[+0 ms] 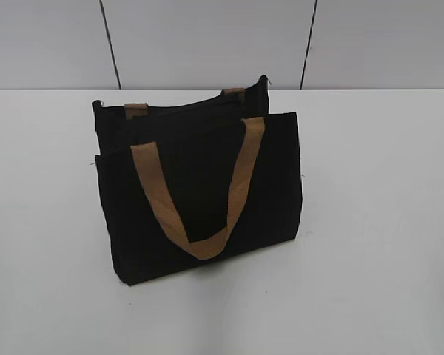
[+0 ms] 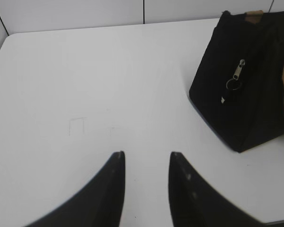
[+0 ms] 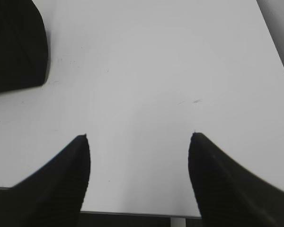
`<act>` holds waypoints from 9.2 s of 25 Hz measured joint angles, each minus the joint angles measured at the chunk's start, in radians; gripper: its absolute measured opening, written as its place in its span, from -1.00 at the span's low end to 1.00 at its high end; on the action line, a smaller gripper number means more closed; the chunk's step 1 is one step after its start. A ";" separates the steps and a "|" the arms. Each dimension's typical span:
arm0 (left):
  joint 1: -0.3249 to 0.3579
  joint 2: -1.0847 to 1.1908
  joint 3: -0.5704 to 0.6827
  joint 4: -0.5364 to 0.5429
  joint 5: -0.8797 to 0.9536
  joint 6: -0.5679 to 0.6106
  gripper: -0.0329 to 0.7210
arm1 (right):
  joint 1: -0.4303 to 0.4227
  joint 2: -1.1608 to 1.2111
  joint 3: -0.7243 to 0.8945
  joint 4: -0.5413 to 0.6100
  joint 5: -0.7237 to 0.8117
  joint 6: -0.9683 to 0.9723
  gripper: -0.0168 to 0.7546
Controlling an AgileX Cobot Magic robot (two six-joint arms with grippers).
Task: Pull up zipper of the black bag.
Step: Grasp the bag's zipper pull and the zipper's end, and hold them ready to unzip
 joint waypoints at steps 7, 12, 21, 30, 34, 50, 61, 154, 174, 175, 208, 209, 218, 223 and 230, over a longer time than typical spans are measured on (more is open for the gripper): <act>0.000 0.000 0.000 0.000 0.001 0.000 -0.29 | 0.000 0.000 0.000 0.000 0.000 0.000 0.35; 0.000 0.000 0.000 0.000 0.001 0.000 -0.29 | 0.000 0.000 0.000 0.000 0.000 0.000 0.35; 0.000 0.000 0.000 0.000 0.001 0.000 -0.29 | 0.000 0.000 0.000 0.000 0.000 0.000 0.35; -0.001 0.000 -0.029 -0.005 -0.072 -0.002 -0.05 | 0.000 0.000 0.000 0.000 0.000 0.000 0.35; -0.001 0.001 -0.033 -0.006 -0.208 -0.002 0.48 | 0.000 0.000 0.000 0.000 0.000 0.000 0.35; -0.002 0.503 0.273 0.109 -1.345 -0.042 0.69 | 0.000 0.000 0.000 0.000 0.000 0.000 0.35; 0.013 1.186 0.293 0.670 -1.825 -0.474 0.55 | 0.000 0.000 0.000 0.000 0.000 0.000 0.35; 0.005 1.184 0.008 1.310 -1.878 -1.133 -0.87 | 0.000 0.000 0.000 0.000 0.000 0.000 0.35; 0.005 1.182 0.008 1.307 -1.848 -1.135 -0.87 | 0.000 0.000 -0.002 0.001 -0.005 -0.001 0.35; 0.005 1.182 0.008 1.306 -1.848 -1.135 -0.87 | 0.000 0.001 -0.008 0.001 -0.009 -0.001 0.35; 0.005 1.182 0.008 1.277 -1.847 -1.135 -0.87 | 0.542 1.276 -0.442 0.509 -0.603 -0.474 0.35; 0.005 1.182 0.008 1.276 -1.847 -1.135 -0.87 | 0.576 1.319 -0.465 0.510 -0.616 -0.474 0.35; 0.005 1.182 0.008 1.274 -1.847 -1.135 -0.87 | 0.750 1.578 -0.677 0.521 -0.683 -0.474 0.35; 0.005 1.182 0.008 1.274 -1.847 -1.135 -0.87 | 0.807 1.680 -0.742 0.523 -0.700 -0.474 0.32; 0.005 1.182 0.008 1.274 -1.847 -1.135 -0.87 | 0.842 1.756 -0.765 0.525 -0.749 -0.475 0.32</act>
